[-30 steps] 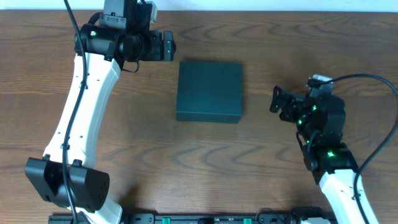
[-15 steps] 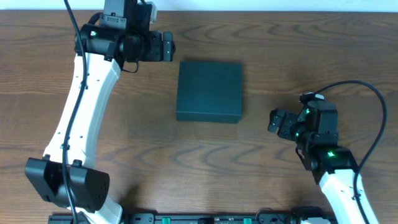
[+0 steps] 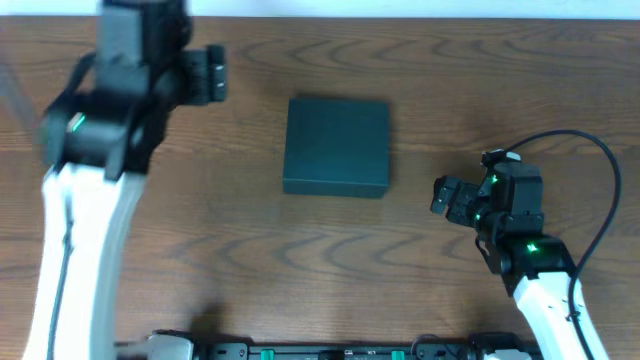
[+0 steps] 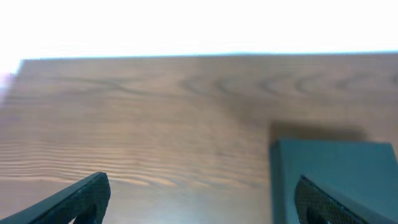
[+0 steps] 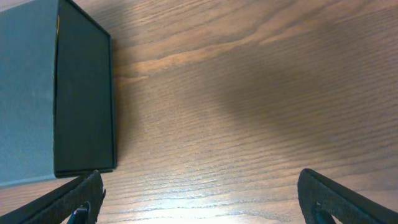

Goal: Pack container

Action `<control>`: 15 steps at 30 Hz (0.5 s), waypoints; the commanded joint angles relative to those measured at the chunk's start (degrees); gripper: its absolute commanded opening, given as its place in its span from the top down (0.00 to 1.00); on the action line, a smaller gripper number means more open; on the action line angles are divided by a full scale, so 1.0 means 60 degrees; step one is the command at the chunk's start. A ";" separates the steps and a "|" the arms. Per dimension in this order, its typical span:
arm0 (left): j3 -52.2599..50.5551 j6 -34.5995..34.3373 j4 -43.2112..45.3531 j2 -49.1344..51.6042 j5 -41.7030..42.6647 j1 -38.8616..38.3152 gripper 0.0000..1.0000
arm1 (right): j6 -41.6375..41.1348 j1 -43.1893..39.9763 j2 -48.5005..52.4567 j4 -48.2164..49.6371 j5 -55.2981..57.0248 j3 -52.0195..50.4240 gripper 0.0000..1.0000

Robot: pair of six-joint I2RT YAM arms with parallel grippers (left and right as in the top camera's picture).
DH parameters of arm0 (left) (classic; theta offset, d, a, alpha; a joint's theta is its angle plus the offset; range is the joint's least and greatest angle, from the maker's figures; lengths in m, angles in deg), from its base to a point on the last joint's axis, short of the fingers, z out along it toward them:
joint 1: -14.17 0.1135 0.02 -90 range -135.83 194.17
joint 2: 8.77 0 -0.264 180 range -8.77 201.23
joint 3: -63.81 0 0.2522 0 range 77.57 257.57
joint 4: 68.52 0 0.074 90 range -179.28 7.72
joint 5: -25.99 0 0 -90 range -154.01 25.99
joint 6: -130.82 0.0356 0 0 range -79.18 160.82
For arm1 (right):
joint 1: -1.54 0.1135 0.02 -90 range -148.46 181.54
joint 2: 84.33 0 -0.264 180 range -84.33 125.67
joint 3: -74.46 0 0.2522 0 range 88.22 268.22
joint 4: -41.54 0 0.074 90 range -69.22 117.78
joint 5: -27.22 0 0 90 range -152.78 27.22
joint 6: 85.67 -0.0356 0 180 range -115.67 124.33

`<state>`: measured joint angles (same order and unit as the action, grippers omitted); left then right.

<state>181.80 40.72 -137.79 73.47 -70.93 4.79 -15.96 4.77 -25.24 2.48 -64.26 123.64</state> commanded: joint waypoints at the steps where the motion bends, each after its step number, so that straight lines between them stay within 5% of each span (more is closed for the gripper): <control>1: -0.0776 0.0452 -0.0036 -0.0863 -0.0608 0.0601 0.05 | 0.0069 -0.0025 -0.0058 -0.0007 0.0098 0.0084 0.01; 8: -0.4116 0.0448 0.0896 -0.3421 0.0674 0.2579 0.05 | 0.0069 -0.0025 -0.0058 -0.0007 0.0098 0.0087 0.01; 15: -0.8062 0.0357 0.2167 -0.6240 0.1038 0.3268 0.05 | 0.0069 -0.0025 -0.0058 -0.0007 0.0098 0.0084 0.01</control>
<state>139.98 42.58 -126.38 41.34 -66.82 23.74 -15.96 4.77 -25.26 2.39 -64.26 123.64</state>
